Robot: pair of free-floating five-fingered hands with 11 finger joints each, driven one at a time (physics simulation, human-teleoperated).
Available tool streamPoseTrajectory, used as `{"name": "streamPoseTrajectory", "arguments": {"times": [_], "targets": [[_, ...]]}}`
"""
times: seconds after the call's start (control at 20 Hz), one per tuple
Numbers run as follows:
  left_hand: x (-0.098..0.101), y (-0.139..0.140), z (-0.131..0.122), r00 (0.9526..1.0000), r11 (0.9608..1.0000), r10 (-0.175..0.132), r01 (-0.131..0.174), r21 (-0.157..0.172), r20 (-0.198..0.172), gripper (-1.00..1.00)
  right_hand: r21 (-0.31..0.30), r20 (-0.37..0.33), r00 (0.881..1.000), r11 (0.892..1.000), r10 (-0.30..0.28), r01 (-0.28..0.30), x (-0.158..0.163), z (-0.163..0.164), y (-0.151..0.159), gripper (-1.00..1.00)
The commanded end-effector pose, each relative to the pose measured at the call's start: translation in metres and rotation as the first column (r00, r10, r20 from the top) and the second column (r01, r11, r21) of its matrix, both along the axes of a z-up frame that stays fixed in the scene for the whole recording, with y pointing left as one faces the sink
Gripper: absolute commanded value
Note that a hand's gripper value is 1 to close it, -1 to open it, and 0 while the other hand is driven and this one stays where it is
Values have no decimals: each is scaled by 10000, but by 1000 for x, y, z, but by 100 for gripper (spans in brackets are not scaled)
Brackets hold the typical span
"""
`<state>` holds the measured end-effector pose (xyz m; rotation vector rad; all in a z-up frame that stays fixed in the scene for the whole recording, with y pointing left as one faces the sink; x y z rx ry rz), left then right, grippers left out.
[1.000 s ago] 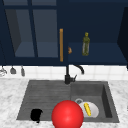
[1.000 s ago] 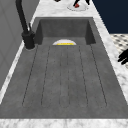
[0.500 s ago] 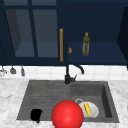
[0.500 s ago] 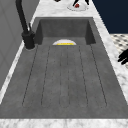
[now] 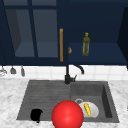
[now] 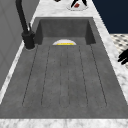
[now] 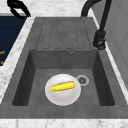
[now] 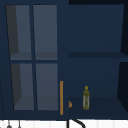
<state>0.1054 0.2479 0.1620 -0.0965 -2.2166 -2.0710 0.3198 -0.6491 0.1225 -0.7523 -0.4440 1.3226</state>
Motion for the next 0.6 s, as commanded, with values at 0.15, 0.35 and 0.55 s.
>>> {"name": "streamPoseTrajectory", "arguments": {"times": [0.15,0.35,0.55], "targets": [[0,0,0,10000,10000,0,0,0,0,0,197,386,9991,9997,157,-165,2,-10,-14,-100],[0,0,0,10000,10000,0,0,0,0,0,267,197,9996,9994,200,-205,1,-13,-8,-100],[0,0,0,10000,10000,0,0,0,0,0,-628,1404,9901,9980,8,81,-1,-17,5,100]]}}
